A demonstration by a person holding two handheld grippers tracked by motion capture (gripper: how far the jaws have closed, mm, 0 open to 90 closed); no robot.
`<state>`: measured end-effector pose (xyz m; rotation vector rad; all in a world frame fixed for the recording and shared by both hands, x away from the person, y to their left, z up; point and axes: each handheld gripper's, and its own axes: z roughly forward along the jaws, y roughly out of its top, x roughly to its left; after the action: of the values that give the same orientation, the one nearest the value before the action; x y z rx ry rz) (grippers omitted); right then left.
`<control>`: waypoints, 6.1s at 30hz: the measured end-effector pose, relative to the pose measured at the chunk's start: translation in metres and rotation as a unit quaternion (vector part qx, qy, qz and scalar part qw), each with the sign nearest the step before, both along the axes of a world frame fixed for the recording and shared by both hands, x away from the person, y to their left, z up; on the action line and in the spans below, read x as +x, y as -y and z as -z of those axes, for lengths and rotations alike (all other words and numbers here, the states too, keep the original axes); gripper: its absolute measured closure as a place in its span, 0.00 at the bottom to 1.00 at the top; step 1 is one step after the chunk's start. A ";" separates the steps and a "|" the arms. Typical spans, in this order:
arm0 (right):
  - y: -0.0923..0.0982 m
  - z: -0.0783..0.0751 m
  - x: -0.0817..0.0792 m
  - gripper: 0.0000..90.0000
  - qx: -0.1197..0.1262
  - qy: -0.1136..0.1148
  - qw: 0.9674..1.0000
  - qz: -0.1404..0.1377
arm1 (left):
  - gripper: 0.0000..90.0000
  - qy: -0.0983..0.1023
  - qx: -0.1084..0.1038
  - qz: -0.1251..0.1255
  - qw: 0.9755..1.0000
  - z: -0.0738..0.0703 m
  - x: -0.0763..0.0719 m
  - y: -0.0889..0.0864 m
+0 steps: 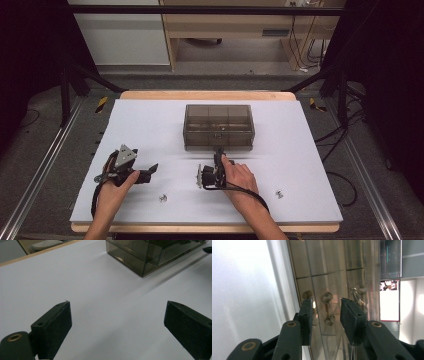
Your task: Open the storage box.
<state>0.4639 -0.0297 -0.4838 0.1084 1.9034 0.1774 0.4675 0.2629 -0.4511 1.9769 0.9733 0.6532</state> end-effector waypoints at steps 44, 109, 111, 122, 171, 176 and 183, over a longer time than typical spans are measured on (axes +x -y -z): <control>0.150 -0.047 0.022 0.68 0.315 -0.217 0.921 0.073 | 0.33 -0.013 0.029 0.133 0.991 -0.012 0.025 0.083; 0.162 -0.043 0.023 0.89 0.350 -0.311 0.882 0.040 | 0.89 -0.023 0.078 0.135 0.987 -0.005 0.023 0.100; 0.162 -0.043 0.022 0.89 0.348 -0.312 0.883 0.040 | 0.89 -0.022 0.079 0.137 0.987 -0.005 0.021 0.100; 0.159 -0.043 0.014 0.89 0.340 -0.313 0.886 0.041 | 0.89 -0.021 0.077 0.136 0.988 -0.003 0.014 0.099; 0.172 -0.042 -0.012 0.34 0.399 -0.281 0.871 0.065 | 0.35 -0.049 0.078 0.151 0.984 -0.018 -0.005 0.075; 0.170 -0.040 -0.023 0.19 0.457 -0.246 0.850 0.089 | 0.21 -0.070 0.107 0.182 0.975 -0.027 -0.017 0.069; 0.170 -0.021 -0.028 0.16 0.452 -0.231 0.852 0.129 | 0.13 -0.089 0.129 0.197 0.968 -0.028 -0.024 0.064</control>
<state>0.4358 -0.1998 -0.4627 1.1247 2.0927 0.9263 0.4432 0.1990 -0.4227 2.4051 0.5866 0.3973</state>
